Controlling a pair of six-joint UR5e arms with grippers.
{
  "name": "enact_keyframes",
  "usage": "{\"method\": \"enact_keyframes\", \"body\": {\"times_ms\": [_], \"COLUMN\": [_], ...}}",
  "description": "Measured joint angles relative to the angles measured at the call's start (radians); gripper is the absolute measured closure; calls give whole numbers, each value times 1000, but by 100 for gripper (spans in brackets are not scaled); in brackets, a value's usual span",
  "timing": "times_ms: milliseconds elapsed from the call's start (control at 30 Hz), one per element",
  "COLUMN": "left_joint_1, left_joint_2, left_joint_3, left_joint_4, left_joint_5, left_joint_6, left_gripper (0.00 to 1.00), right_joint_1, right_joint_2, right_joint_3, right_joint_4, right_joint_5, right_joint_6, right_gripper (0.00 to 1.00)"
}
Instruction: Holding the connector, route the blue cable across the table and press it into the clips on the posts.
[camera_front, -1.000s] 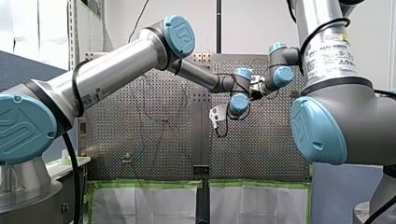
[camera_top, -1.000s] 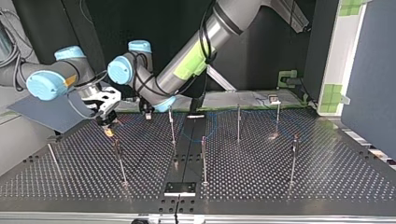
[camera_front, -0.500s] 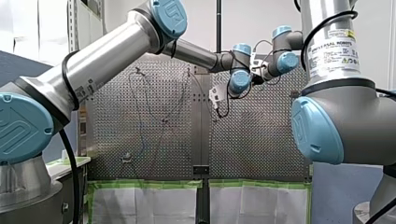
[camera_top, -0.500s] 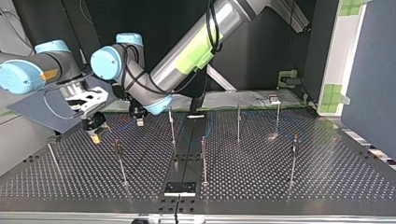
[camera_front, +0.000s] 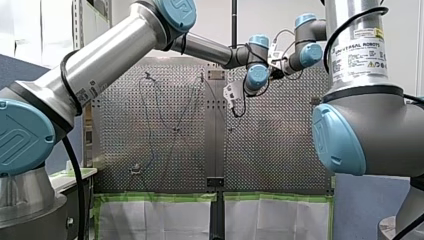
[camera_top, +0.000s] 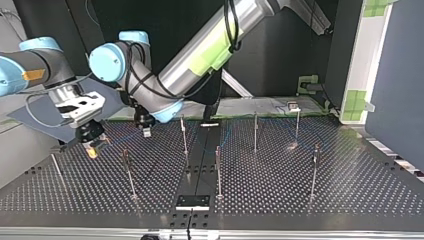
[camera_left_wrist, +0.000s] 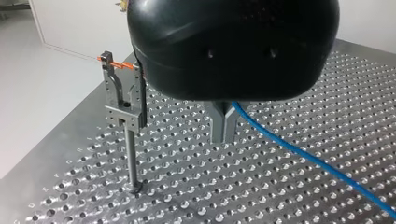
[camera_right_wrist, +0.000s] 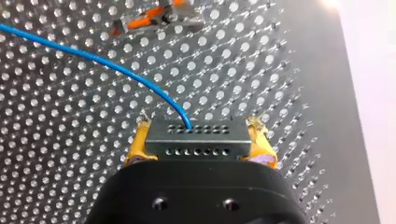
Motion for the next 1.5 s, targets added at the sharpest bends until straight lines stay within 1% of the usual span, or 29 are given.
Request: {"method": "enact_keyframes", "body": {"times_ms": [133,367,567,700,967,1100,1267,1367,1500], "left_joint_1": [6,12,22,36,71,82,91,101,116], "left_joint_2": [2,2,1,0,0,0,-1,-1,-2], "left_joint_3": [10,33,38,35,34,34,26,6,-20], "left_joint_4": [16,56,107,143,178,186,197,214,240], "left_joint_5": [7,34,55,63,73,95,128,152,167], "left_joint_6": [9,28,54,63,80,86,94,96,96], "left_gripper": [100,100,100,100,100,100,100,100,100], "right_joint_1": [0,-1,-4,-5,-10,-11,-20,-28,-40], "right_joint_2": [-1,-1,3,14,27,29,37,48,59], "right_joint_3": [-4,-15,-18,-19,-31,-39,-41,-43,-47], "right_joint_4": [3,3,1,-1,-4,-5,-6,-7,-8], "right_joint_5": [-16,-27,-32,-39,-64,-66,-67,-69,-80], "right_joint_6": [0,3,8,8,9,17,21,21,22], "right_gripper": [100,100,100,100,100,100,100,100,100]}}
